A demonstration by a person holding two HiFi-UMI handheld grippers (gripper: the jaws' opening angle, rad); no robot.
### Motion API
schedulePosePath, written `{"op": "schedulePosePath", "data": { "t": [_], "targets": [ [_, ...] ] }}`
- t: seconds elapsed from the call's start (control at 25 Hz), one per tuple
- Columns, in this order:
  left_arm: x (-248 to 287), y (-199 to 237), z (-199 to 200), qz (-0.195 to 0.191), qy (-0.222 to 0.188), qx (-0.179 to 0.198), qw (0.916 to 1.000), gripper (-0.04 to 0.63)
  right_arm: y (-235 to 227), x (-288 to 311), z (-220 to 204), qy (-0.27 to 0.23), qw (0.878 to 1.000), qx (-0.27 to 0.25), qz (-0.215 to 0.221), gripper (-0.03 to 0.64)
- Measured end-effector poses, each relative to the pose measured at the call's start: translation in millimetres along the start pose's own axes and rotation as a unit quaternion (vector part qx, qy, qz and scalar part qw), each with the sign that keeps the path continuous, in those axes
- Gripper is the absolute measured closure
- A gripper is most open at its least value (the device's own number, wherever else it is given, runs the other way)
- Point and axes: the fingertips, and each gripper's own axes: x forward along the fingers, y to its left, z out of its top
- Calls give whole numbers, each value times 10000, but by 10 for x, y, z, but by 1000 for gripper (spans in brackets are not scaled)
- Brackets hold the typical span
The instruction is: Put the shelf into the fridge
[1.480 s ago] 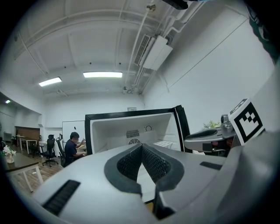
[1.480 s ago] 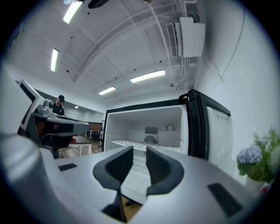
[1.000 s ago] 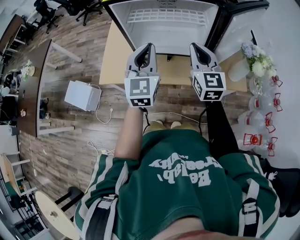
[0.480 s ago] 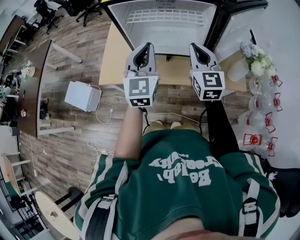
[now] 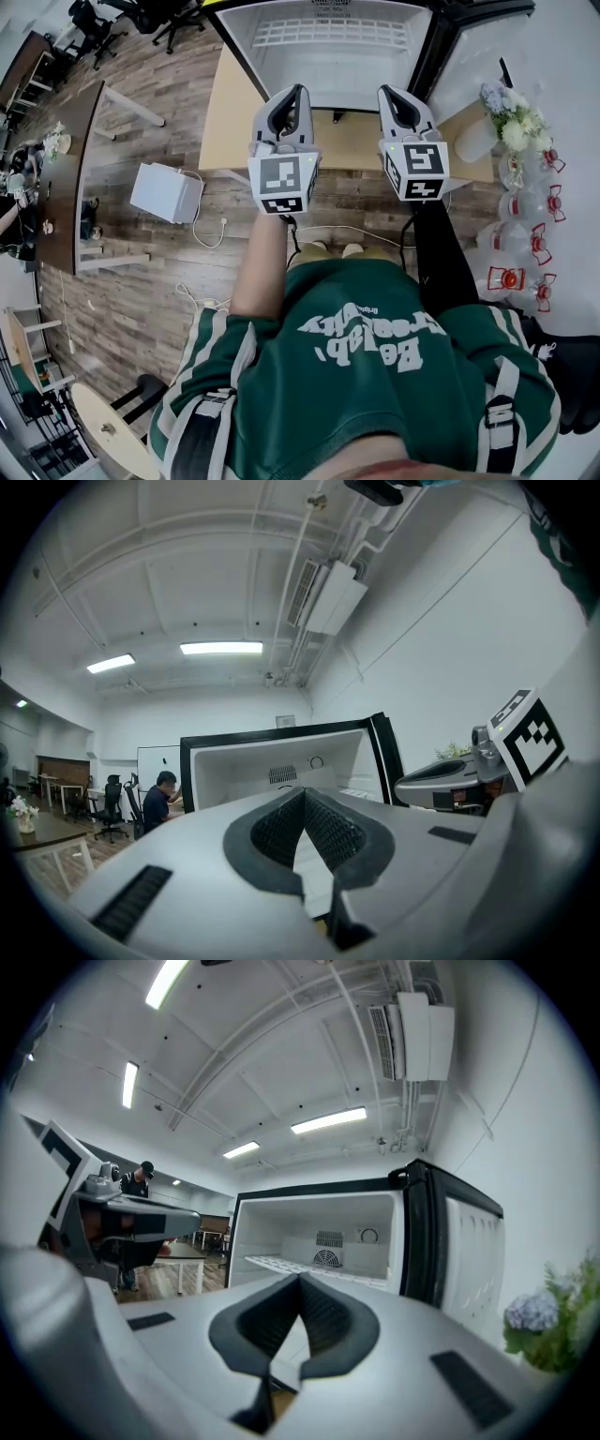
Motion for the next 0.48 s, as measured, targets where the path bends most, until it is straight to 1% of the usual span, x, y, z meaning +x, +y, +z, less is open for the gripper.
{"op": "schedulePosePath", "data": {
  "t": [0.48],
  "targets": [
    [-9,-26,-18,19,14,-6,10000,594,1,-14,-16,4,10000,12,6,614]
  ]
}}
